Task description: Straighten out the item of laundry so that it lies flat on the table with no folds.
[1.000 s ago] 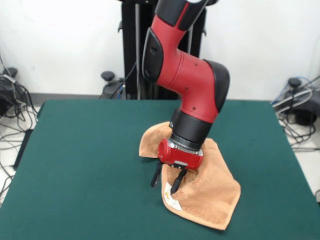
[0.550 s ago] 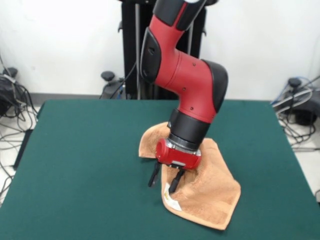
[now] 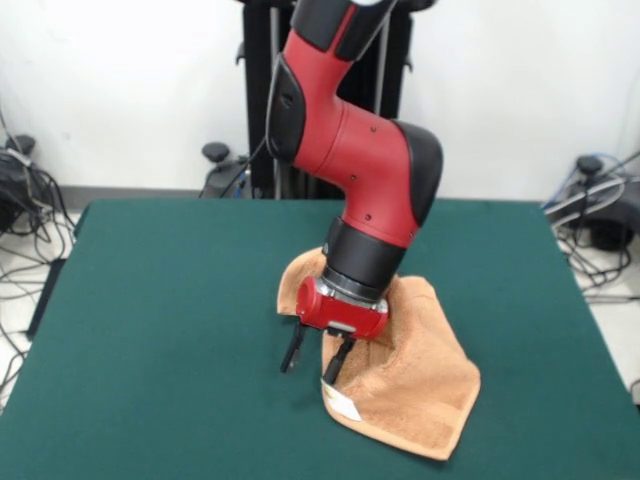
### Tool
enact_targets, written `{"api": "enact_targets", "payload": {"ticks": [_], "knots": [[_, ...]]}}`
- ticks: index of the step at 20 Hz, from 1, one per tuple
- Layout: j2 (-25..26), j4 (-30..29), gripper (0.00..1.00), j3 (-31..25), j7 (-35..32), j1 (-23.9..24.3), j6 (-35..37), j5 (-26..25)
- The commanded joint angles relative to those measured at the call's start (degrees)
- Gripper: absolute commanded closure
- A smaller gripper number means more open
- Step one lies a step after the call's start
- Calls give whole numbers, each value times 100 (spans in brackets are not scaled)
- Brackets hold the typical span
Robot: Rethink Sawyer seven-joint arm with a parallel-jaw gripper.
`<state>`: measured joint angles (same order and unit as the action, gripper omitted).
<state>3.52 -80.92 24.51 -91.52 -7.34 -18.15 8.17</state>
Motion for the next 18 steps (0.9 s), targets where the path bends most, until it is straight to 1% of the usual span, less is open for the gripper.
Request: {"api": "enact_targets", "payload": {"ticks": [1, 3, 6, 14, 18], "knots": [[-22, 37, 0, -391, -853, 51, 128, -73], [4, 36, 0, -329, -843, -10, 123, -22], [61, 22, 0, -84, -770, -248, 179, 131], [82, 34, 0, 84, -793, -407, 280, 244], [75, 81, 0, 34, -808, -346, 313, 190]]}}
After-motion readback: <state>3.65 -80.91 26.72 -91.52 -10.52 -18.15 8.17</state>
